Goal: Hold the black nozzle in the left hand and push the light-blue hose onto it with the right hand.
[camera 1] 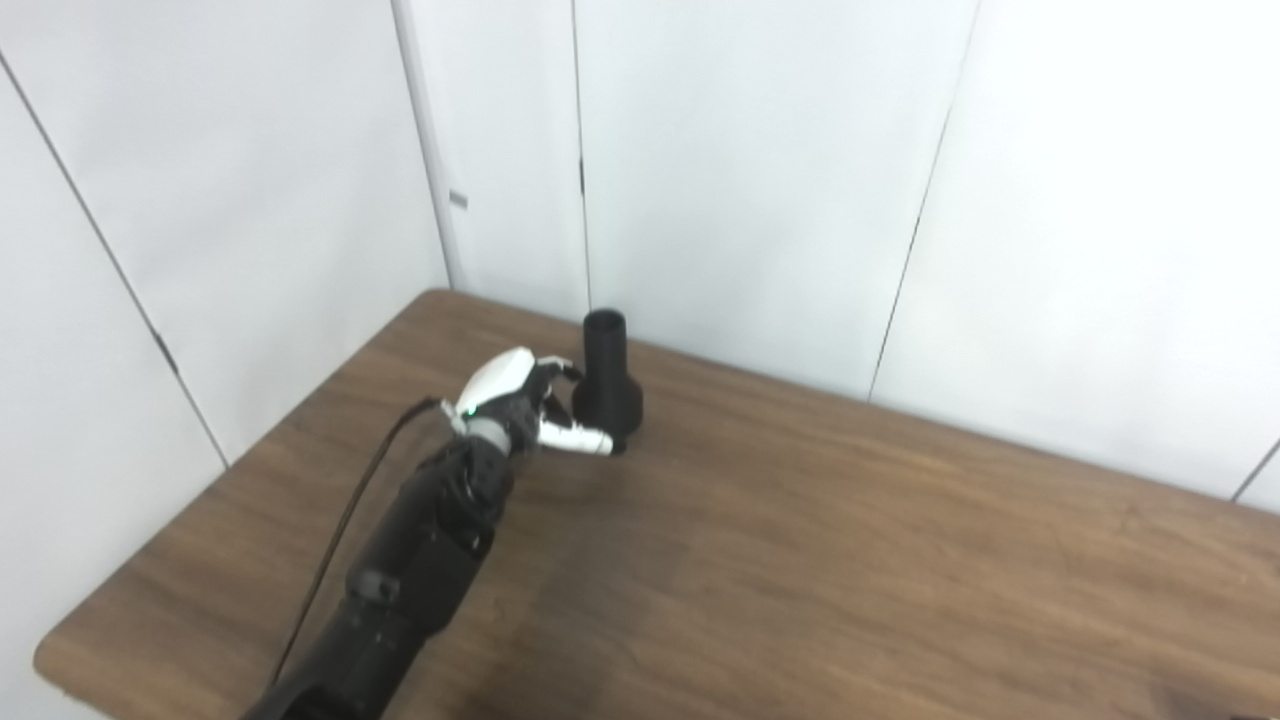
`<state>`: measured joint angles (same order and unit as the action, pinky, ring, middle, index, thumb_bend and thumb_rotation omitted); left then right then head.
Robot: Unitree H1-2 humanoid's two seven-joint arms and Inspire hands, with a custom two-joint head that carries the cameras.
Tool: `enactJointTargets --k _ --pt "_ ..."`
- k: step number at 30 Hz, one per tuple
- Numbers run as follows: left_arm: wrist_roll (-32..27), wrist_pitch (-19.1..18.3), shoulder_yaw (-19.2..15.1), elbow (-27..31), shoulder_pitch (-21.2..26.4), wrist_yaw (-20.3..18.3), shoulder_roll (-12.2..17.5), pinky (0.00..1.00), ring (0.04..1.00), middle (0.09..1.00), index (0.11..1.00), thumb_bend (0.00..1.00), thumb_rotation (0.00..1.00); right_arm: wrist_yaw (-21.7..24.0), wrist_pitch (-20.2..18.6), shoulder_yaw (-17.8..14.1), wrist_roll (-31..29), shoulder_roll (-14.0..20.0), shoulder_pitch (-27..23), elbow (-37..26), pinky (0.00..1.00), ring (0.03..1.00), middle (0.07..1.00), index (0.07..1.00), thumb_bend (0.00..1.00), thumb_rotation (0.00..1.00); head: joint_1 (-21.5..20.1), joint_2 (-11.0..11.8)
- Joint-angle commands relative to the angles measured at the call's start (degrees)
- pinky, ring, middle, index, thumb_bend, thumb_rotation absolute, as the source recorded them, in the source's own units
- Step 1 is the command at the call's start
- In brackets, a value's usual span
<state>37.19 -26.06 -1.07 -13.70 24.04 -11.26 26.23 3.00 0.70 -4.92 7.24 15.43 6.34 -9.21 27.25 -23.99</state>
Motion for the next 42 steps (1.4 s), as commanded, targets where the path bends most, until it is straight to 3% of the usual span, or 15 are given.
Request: enactJointTargets --k 1,12,23,28,34,37,39,42 --pt "1.3 -0.8 -0.1 -1.4 -0.7 0.3 2.2 0.76 0.958 1.000 0.843 1.00 0.33 0.0 -0.8 -0.2 0.9 0.8 1.0 1.6 0.52 0.611 0.648 0.629 0.27 0.07 0.1 0.0" --pt "0.6 -0.8 -0.3 -1.9 0.3 -0.1 4.1 0.74 0.966 1.000 0.806 1.00 0.33 -0.3 -1.8 0.3 1.4 0.2 1.0 1.1 0.50 0.600 0.637 0.621 0.27 0.09 -0.5 -0.2" --pt "3.5 -0.8 0.3 -0.5 1.7 -2.5 5.1 0.77 0.973 1.000 0.790 1.00 0.33 -0.9 -2.1 0.8 1.4 0.0 0.6 1.3 0.48 0.588 0.627 0.607 0.27 0.21 -0.8 0.4" --pt "3.8 -0.8 0.9 1.0 1.6 -2.8 5.0 0.88 0.988 0.997 0.797 1.00 0.34 -0.9 -2.0 0.8 1.2 0.0 0.6 1.6 0.48 0.585 0.624 0.607 0.29 0.27 -0.8 0.4" --pt "-1.2 1.9 -0.7 2.0 0.7 2.2 4.1 0.99 0.981 0.980 0.915 1.00 0.36 -0.8 -2.7 0.8 1.2 -0.1 0.5 1.1 0.47 0.583 0.623 0.604 0.29 0.30 -0.8 0.2" --pt "-4.0 3.1 -1.9 1.7 0.3 3.8 4.0 0.89 0.982 0.992 0.945 1.00 0.41 -0.8 -2.4 0.8 1.2 -0.1 0.4 1.3 0.47 0.581 0.622 0.603 0.29 0.31 -0.7 0.3" --pt "-6.7 3.9 -3.1 1.9 0.0 4.4 3.6 0.88 0.990 0.997 0.950 1.00 0.44 -0.7 -2.0 0.9 1.3 0.1 0.4 1.5 0.46 0.581 0.625 0.606 0.30 0.32 -0.7 0.3" --pt "-11.7 8.1 -5.6 -0.6 -0.1 6.1 3.3 0.89 0.996 1.000 0.993 1.00 0.52 -0.7 -1.9 0.9 1.2 0.2 0.3 1.9 0.46 0.582 0.624 0.605 0.30 0.32 -0.5 0.5"
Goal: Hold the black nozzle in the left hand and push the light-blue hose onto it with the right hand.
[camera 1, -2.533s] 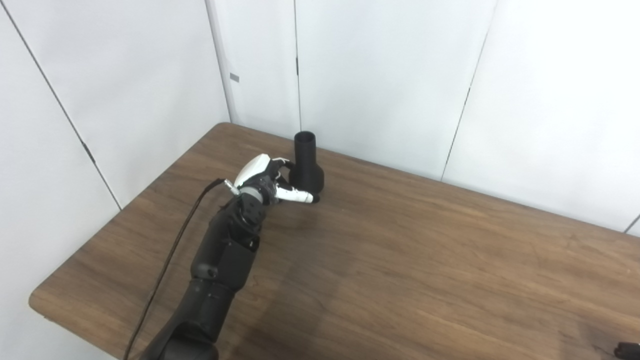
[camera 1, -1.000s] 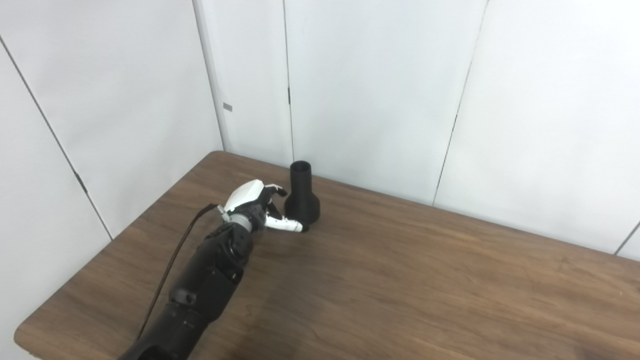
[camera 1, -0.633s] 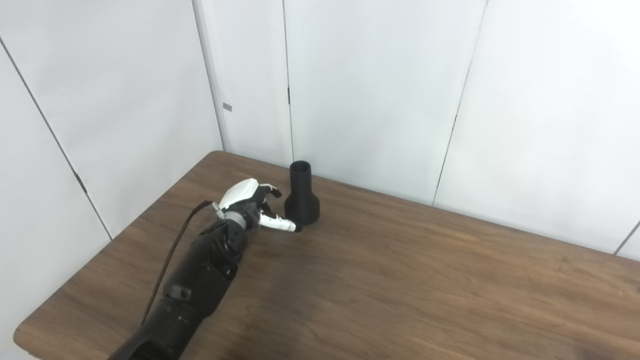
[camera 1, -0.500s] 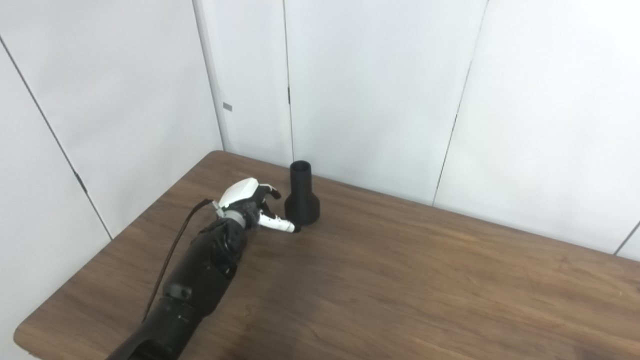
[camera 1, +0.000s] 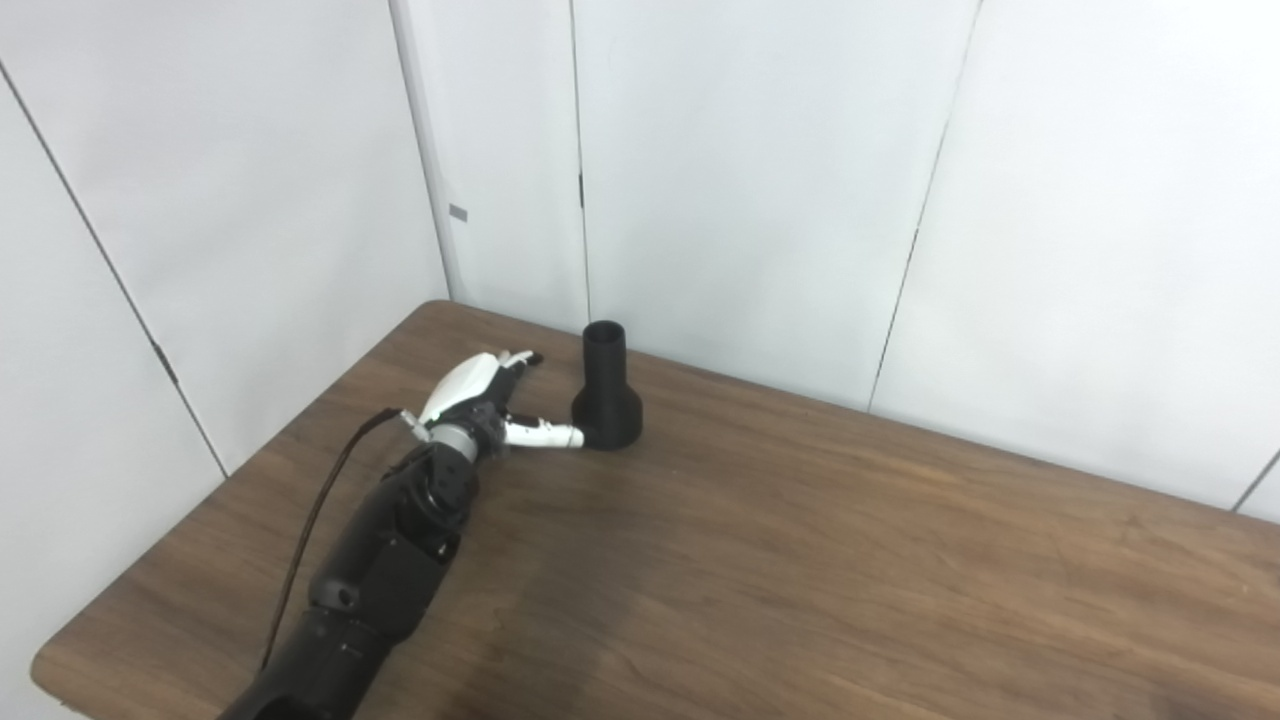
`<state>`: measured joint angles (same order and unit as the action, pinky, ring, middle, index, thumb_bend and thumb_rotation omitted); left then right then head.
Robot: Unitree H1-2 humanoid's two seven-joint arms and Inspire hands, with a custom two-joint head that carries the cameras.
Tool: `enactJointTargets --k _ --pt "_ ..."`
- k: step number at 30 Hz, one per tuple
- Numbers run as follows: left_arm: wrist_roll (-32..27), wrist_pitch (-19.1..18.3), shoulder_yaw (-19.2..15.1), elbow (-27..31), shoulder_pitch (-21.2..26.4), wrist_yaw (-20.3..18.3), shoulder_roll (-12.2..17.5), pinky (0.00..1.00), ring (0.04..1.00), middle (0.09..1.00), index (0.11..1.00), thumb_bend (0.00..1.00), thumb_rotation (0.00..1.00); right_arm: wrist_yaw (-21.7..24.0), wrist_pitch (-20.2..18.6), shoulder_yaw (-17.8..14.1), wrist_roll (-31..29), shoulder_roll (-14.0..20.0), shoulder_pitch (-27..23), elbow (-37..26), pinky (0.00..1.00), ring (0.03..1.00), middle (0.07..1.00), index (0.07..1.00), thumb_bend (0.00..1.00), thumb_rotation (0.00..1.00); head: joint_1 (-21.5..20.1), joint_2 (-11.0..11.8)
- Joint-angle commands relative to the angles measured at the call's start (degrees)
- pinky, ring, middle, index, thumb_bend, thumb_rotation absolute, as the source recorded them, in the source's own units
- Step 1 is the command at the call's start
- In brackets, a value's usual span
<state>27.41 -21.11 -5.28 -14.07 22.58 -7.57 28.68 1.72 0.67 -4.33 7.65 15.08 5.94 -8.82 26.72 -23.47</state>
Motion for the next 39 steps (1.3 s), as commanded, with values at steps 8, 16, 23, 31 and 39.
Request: enactJointTargets --k 8,16,23,31,39 --pt "-11.3 14.7 -6.3 -3.7 0.8 8.2 -1.1 0.87 0.988 1.000 1.000 1.00 0.60 0.7 -1.8 0.3 0.7 0.6 0.6 1.7 0.46 0.587 0.628 0.606 0.28 0.27 0.1 0.1" --pt "-11.7 15.9 -4.8 -4.2 0.9 9.5 -0.3 0.87 0.972 1.000 1.000 1.00 0.57 0.5 -2.1 0.6 1.0 0.3 0.7 1.1 0.47 0.589 0.629 0.611 0.27 0.23 -0.1 0.2" --pt "-11.5 15.2 -3.7 -3.1 0.6 10.6 -1.5 0.80 0.881 0.925 0.948 1.00 0.45 0.5 -2.5 0.5 0.9 0.3 1.1 0.3 0.46 0.584 0.624 0.605 0.28 0.27 -0.5 -0.2" --pt "-12.5 14.3 -3.3 -3.3 0.8 10.4 -2.8 0.81 0.872 0.894 0.923 1.00 0.39 0.7 -3.2 0.2 0.3 0.4 1.5 -0.4 0.46 0.587 0.631 0.610 0.30 0.30 -1.0 -0.8" --pt "-12.8 12.7 -1.6 -3.1 0.6 8.8 -2.8 0.82 0.885 0.902 0.936 1.00 0.38 1.0 -3.6 0.3 0.3 0.6 2.0 -1.4 0.45 0.590 0.637 0.617 0.29 0.27 -1.4 -1.1"
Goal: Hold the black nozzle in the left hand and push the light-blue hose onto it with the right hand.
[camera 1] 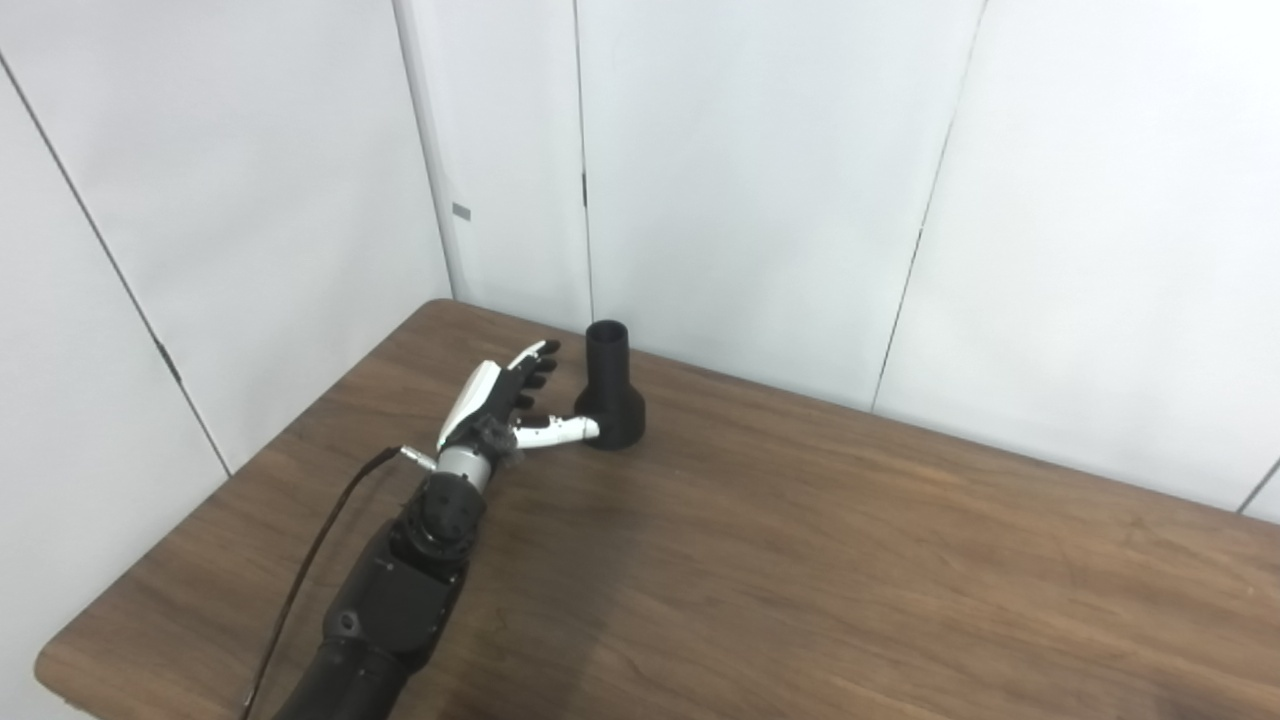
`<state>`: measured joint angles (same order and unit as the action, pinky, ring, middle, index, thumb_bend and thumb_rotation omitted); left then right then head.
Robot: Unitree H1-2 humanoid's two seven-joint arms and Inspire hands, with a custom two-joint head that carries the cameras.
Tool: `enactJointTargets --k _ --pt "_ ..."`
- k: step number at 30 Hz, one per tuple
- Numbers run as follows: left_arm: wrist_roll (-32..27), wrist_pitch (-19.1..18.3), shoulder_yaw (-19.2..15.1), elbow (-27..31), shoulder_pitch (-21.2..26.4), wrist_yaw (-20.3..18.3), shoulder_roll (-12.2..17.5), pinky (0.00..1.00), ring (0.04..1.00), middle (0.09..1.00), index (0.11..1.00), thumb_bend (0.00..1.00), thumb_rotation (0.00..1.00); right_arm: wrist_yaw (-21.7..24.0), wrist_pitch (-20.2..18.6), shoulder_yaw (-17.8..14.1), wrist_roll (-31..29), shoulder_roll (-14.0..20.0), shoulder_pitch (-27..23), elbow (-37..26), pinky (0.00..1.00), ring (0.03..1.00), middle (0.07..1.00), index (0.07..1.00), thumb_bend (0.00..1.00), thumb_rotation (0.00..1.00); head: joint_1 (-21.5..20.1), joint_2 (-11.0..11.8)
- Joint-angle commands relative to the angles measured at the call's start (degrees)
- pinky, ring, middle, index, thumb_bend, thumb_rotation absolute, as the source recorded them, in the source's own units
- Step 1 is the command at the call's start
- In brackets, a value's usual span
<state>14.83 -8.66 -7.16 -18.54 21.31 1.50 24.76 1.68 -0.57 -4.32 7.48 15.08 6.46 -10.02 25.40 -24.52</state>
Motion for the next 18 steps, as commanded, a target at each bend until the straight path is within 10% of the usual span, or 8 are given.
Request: enactJointTargets --k 1,18 --pt "-0.3 0.2 0.5 1.3 1.9 -0.4 1.0 0.82 0.887 0.899 0.933 1.00 0.37 1.1 -2.4 0.3 0.4 0.6 1.6 -0.4 0.46 0.592 0.639 0.618 0.28 0.26 -0.2 -0.1" --pt "2.5 -1.0 4.6 -0.4 2.1 0.7 0.5 0.85 0.906 0.909 0.942 1.00 0.38 1.2 -3.7 0.2 0.3 0.5 3.4 -3.1 0.48 0.615 0.655 0.634 0.29 0.20 -1.4 -1.2"
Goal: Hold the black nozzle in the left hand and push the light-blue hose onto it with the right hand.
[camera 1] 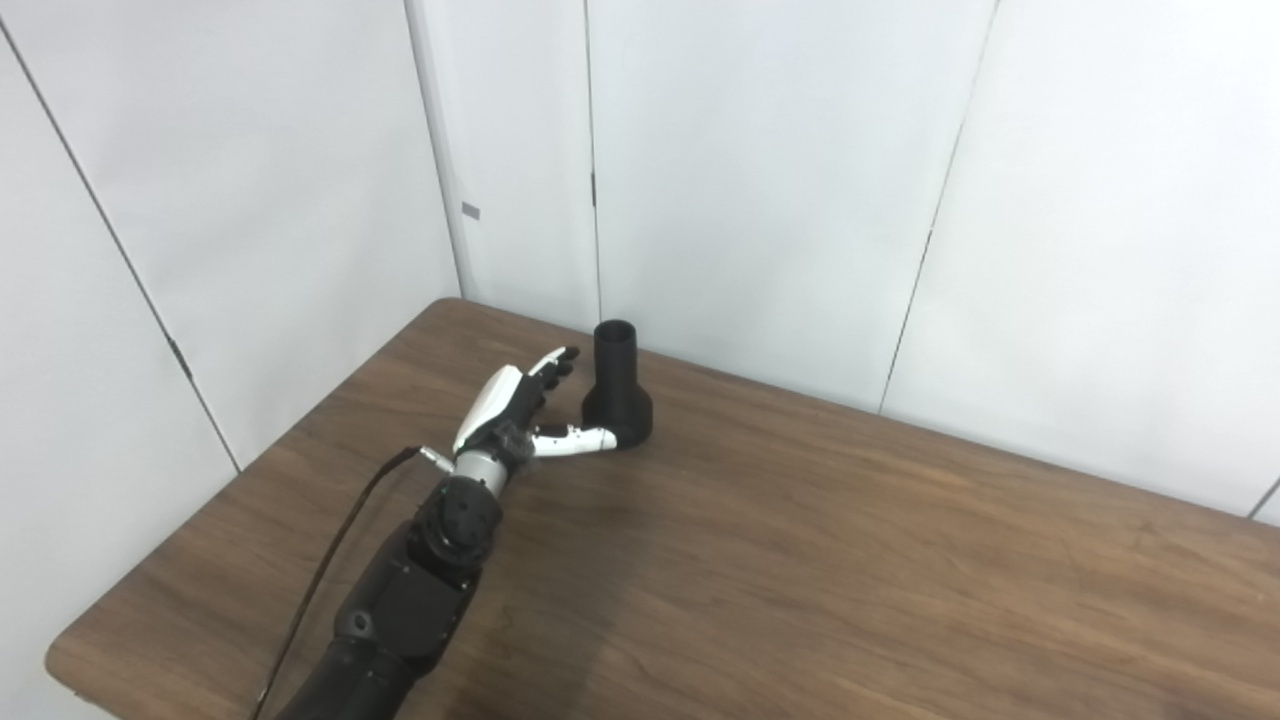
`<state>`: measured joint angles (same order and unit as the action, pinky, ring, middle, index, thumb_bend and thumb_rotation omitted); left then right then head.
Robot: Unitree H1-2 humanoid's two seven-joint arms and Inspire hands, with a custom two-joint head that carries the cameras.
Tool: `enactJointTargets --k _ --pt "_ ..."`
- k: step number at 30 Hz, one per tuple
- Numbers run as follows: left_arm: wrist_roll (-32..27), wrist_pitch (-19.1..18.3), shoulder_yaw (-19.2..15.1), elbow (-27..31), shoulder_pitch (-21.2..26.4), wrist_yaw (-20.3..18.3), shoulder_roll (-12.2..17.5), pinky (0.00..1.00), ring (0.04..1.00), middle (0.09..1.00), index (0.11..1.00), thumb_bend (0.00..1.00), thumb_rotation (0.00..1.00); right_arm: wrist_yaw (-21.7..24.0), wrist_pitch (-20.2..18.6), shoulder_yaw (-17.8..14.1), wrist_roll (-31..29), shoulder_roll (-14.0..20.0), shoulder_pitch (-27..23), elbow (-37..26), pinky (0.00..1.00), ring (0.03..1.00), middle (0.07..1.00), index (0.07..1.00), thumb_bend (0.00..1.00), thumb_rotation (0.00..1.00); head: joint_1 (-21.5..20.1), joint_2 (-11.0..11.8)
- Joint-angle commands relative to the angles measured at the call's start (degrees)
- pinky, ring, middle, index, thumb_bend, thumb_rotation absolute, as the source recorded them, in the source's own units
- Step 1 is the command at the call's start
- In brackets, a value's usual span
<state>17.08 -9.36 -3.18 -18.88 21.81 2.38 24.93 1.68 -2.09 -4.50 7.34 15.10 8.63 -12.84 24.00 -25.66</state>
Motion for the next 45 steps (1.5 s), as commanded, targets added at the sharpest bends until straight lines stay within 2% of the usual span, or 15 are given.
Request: enactJointTargets --k 1,5,9,15,21,24,31,35,39,45 --pt "0.5 -0.5 0.8 -0.2 1.8 0.0 0.2 0.85 0.908 0.910 0.941 1.00 0.37 1.1 -2.4 0.5 0.6 0.5 1.3 -0.4 0.49 0.618 0.658 0.636 0.29 0.20 -0.1 -0.2" --pt "1.7 -2.3 1.8 -0.4 2.3 0.0 -0.1 0.83 0.914 0.931 0.940 1.00 0.36 1.0 -2.8 0.6 0.9 0.3 1.6 -1.0 0.49 0.615 0.654 0.633 0.30 0.21 -0.6 -0.3" --pt "2.4 -4.3 2.5 -0.5 2.8 0.2 -0.5 0.83 0.919 0.946 0.946 1.00 0.35 1.1 -3.2 0.5 0.4 0.2 2.0 -1.7 0.49 0.615 0.654 0.630 0.30 0.18 -1.0 -0.5" --pt "2.4 -4.7 3.4 -1.5 3.4 0.3 -1.0 0.80 0.899 0.942 0.938 1.00 0.35 1.2 -3.9 0.8 0.5 0.1 2.5 -3.0 0.50 0.619 0.658 0.635 0.29 0.11 -1.8 -0.8" --pt "1.7 -4.6 3.7 -3.2 4.1 -0.1 -1.6 0.80 0.909 0.940 0.937 1.00 0.32 1.3 -4.8 1.0 0.5 -0.1 3.1 -4.3 0.51 0.625 0.661 0.641 0.30 0.05 -2.3 -1.2" --pt "2.9 -4.8 4.8 -4.0 4.6 -0.1 -1.4 0.81 0.913 0.939 0.932 1.00 0.35 2.2 -4.3 1.1 -0.8 0.3 3.2 -4.5 0.51 0.630 0.669 0.655 0.27 0.01 -2.5 -1.5" --pt "2.6 -4.1 6.0 -5.7 5.6 -0.3 -1.5 0.81 0.895 0.906 0.912 1.00 0.33 2.3 0.0 1.2 -2.4 0.8 3.4 -2.6 0.51 0.626 0.668 0.653 0.26 0.00 -3.1 -1.7" --pt "3.3 -5.0 7.5 -6.1 6.2 -1.1 -1.3 0.83 0.904 0.905 0.898 1.00 0.34 2.2 -0.6 1.2 -2.7 0.5 3.6 -3.3 0.52 0.623 0.660 0.645 0.25 0.00 -3.3 -1.8" --pt "3.5 -3.8 8.6 -7.3 6.7 -1.2 -0.9 0.79 0.884 0.898 0.882 1.00 0.32 2.3 -0.6 1.6 -2.4 0.5 3.8 -3.9 0.53 0.625 0.662 0.647 0.25 0.00 -3.6 -2.5" --pt "7.8 -3.6 12.4 -11.1 7.9 -0.6 0.1 0.74 0.842 0.871 0.840 1.00 0.29 2.0 -1.7 2.2 -0.9 0.6 4.3 -5.3 0.52 0.617 0.657 0.646 0.26 0.00 -4.4 -3.0"
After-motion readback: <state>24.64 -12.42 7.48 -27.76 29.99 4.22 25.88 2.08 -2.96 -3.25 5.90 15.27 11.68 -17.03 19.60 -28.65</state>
